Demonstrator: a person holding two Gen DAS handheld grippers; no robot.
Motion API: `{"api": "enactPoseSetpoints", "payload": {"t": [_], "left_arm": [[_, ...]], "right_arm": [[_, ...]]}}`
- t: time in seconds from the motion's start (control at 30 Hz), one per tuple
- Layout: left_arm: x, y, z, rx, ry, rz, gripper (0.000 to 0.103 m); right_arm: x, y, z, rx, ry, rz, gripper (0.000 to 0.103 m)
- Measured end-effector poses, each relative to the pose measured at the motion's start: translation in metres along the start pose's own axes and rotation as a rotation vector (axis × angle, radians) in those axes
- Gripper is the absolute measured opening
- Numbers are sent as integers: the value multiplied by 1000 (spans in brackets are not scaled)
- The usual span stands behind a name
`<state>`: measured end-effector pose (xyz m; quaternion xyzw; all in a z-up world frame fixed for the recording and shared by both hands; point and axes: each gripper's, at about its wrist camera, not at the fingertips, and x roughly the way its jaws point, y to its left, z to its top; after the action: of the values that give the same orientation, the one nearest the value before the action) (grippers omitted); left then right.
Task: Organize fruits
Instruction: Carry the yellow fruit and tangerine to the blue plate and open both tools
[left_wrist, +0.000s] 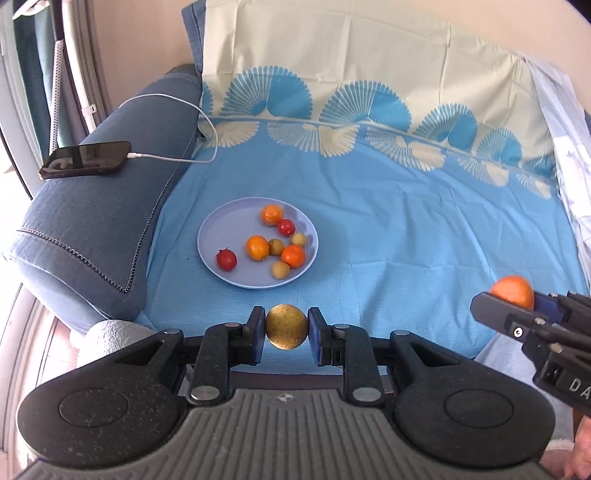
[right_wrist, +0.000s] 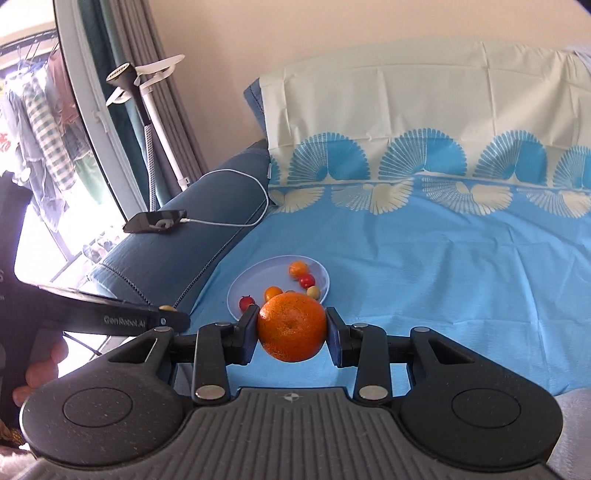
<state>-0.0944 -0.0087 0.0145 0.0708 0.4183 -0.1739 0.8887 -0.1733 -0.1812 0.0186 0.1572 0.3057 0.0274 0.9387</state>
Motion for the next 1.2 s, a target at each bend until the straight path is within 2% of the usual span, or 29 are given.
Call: {"api": "enactPoseSetpoints", "payload": {"t": [0.17, 0.33, 0.83, 1.2], "left_arm": [[-18, 2, -5, -15, -57, -17, 26], [-22, 3, -6, -25, -73, -25, 26], [-12, 12, -6, -42, -51, -40, 27], [10, 21, -5, -72, 2, -57, 26]], "right_arm": [[-10, 16, -3, -48, -5, -24, 39], [-13, 25, -3, -95, -13, -31, 39], [-8, 30, -5, -98, 7, -47, 39], [9, 35, -4, -116, 60, -49, 39]]}}
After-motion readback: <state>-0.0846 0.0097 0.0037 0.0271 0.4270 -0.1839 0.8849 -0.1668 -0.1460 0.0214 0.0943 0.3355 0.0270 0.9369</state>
